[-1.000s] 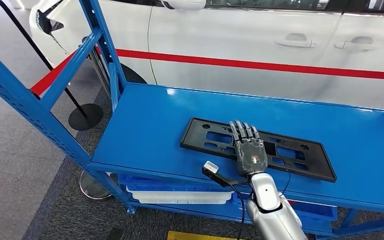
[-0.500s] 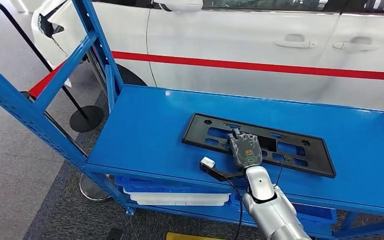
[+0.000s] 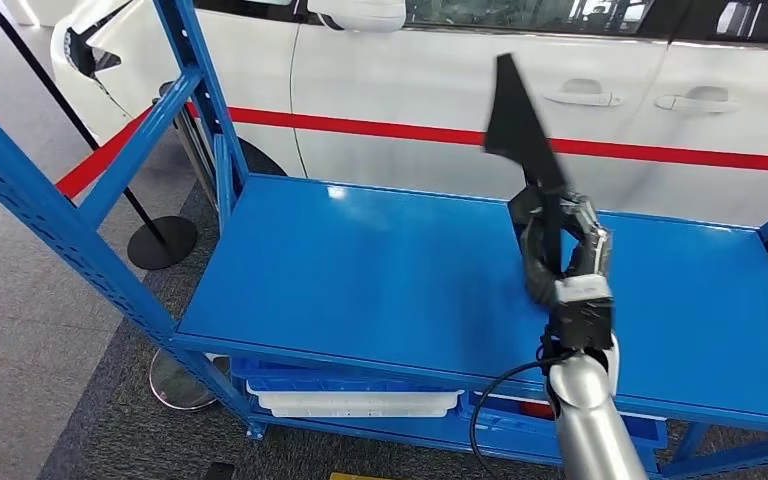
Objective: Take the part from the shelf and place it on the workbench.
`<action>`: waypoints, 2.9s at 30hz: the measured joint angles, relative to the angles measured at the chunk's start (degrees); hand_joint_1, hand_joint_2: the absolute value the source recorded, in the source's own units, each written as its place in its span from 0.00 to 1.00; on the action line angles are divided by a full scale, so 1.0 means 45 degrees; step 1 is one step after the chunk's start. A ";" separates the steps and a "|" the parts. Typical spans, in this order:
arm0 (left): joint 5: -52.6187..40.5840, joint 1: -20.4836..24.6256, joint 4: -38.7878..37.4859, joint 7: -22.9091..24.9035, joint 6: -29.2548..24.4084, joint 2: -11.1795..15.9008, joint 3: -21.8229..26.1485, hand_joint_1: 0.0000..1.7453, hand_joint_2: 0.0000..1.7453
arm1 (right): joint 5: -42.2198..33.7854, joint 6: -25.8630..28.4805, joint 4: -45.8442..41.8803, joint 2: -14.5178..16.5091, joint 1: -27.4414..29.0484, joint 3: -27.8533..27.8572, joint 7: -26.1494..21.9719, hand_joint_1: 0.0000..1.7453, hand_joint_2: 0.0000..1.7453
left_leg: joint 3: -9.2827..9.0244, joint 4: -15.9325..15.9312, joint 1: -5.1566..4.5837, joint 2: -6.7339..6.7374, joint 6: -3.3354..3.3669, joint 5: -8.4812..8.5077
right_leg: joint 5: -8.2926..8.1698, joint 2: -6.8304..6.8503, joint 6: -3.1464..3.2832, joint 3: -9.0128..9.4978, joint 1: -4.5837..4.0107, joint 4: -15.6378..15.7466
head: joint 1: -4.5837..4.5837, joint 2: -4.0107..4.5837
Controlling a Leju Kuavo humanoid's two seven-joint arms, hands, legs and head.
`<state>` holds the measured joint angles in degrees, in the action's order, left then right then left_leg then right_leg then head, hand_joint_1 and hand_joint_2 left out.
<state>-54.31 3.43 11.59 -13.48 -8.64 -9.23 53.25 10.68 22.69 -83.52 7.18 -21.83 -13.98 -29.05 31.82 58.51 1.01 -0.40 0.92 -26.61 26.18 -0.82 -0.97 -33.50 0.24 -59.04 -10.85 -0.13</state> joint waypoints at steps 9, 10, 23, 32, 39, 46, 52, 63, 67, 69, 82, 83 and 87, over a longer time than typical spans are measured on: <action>0.0018 -0.0049 0.0001 -0.0282 -0.0094 -0.0001 0.0176 0.00 1.00 | -0.2556 -0.0954 -0.4951 -0.0822 0.2030 0.0696 -0.0862 1.00 1.00 | 0.0099 -0.0039 -0.0153 -0.0018 0.0210 0.0052 | 0.0385 0.0073 0.0038 -0.0765 0.0002 -0.1393 | 0.0000 0.0001; 0.0100 -0.0035 0.0001 -0.0335 -0.0104 -0.0005 0.0211 0.00 1.00 | -0.2662 -0.1001 -0.5244 -0.0876 0.2143 0.0716 -0.0965 1.00 1.00 | 0.0084 -0.0030 -0.0188 -0.0022 0.0178 0.0024 | 0.0072 0.0082 0.0110 -0.0405 -0.0032 -0.0599 | -0.0001 0.0001; 0.0477 0.0002 0.0000 -0.0620 -0.0163 0.0013 0.0766 0.00 1.00 | -0.3151 -0.1151 -0.6666 -0.1206 0.3309 0.0726 -0.1249 1.00 1.00 | 0.1422 0.2753 -0.0129 0.0016 -0.0422 -0.0939 | -0.0053 0.0176 0.0513 0.0090 0.0034 0.0270 | -0.0004 -0.0001; 0.0991 0.0041 0.0001 -0.0262 -0.0533 0.0011 0.1212 0.00 1.00 | -0.3978 -0.1111 -0.6448 -0.1176 0.4171 0.0639 -0.1760 1.00 1.00 | 0.0368 -0.0115 -0.0118 0.0007 0.0183 0.0346 | 0.0655 0.0186 0.0044 -0.0260 -0.0015 -0.0581 | 0.0000 -0.0001; 0.1745 0.0138 0.0002 0.0374 -0.1371 -0.0056 0.1897 0.00 1.00 | -0.5256 -0.3455 -0.5628 -0.0699 0.4994 0.0289 -0.1962 1.00 1.00 | 0.0768 0.0046 -0.0114 0.0407 0.0193 0.0561 | 0.1304 0.0411 -0.0198 -0.0036 0.0238 -0.1740 | 0.0001 0.0000; 0.2647 0.0271 0.0004 0.0687 -0.3316 -0.0457 0.2833 0.00 1.00 | -0.5683 -0.5163 -0.3764 -0.0220 0.5041 0.0135 -0.2070 1.00 1.00 | 0.0898 0.0224 -0.0125 0.0808 -0.0372 0.0577 | 0.0442 0.0583 0.0296 0.0680 0.0120 0.0213 | 0.0003 0.0000; 0.2907 0.0298 0.0004 0.0926 -0.5140 -0.0990 0.3439 0.00 1.00 | -0.6008 -0.6159 -0.2040 -0.0097 0.5169 0.0070 -0.2341 1.00 1.00 | 0.1463 0.3445 -0.0097 0.0218 -0.0411 -0.1858 | -0.0372 -0.0103 0.0568 -0.0318 0.0005 0.0198 | 0.0001 0.0000; 0.3384 0.0602 -0.0005 -0.0089 -0.3961 -0.1245 0.3951 0.00 1.00 | -0.6370 -0.7287 -0.0581 0.0103 0.4672 -0.0300 -0.2386 1.00 1.00 | -0.0896 -0.0635 -0.0144 -0.0173 0.0284 -0.0273 | -0.0377 -0.0507 0.0025 -0.1408 0.0043 -0.0601 | 0.0011 0.0002; 0.3141 0.0497 -0.0006 -0.0233 -0.3498 -0.1234 0.3955 0.00 1.00 | -0.6483 -0.7596 -0.0745 0.0050 0.4963 0.0223 -0.2392 1.00 1.00 | -0.0253 -0.0550 -0.0161 0.0615 0.0266 0.0175 | 0.1111 0.0084 -0.0267 -0.1961 0.0254 -0.3332 | 0.0032 0.0001; 0.3009 0.0496 -0.0006 -0.0333 -0.3278 -0.1228 0.3945 0.00 1.00 | -0.6485 -0.7737 -0.0968 -0.0036 0.5238 0.0701 -0.2394 1.00 1.00 | 0.0126 -0.0378 -0.0128 0.0974 0.0166 0.0319 | 0.0495 0.0268 -0.0441 -0.1228 0.0402 -0.2930 | 0.0030 0.0000; 0.2449 0.0402 -0.0016 -0.0276 -0.2683 -0.1120 0.3733 0.00 1.00 | -0.6296 -0.7846 -0.2382 -0.0120 0.6736 0.2020 -0.2432 1.00 1.00 | 0.1257 0.3397 -0.0094 0.0225 -0.0387 -0.2218 | -0.0397 -0.0019 0.0620 -0.0453 -0.0030 0.0091 | -0.0030 0.0000; 0.2358 0.0405 -0.0016 -0.0257 -0.2623 -0.1111 0.3673 0.00 1.00 | -0.6268 -0.7833 -0.2503 -0.0119 0.6921 0.2115 -0.2431 1.00 1.00 | 0.1030 0.3435 -0.0162 0.0197 -0.0265 -0.2095 | -0.0547 -0.0206 0.0637 -0.0641 -0.0093 0.0081 | -0.0029 -0.0001; 0.2138 0.0447 -0.0011 -0.0248 -0.2427 -0.1002 0.3458 0.00 1.00 | -0.6130 -0.7805 -0.3156 0.0003 0.7499 0.2539 -0.2432 1.00 1.00 | -0.1271 0.0361 -0.0526 -0.0657 0.0395 -0.1113 | -0.1112 -0.0876 0.0602 -0.1139 -0.0182 0.0072 | -0.0027 0.0000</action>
<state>-44.69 5.45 11.54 -14.59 -19.57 -13.74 68.82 -16.91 -12.43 -97.73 7.20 11.92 -2.55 -39.99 26.10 60.13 -1.36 -3.35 2.70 -31.61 21.17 -4.76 1.73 -38.63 -0.58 -58.71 -10.97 -0.13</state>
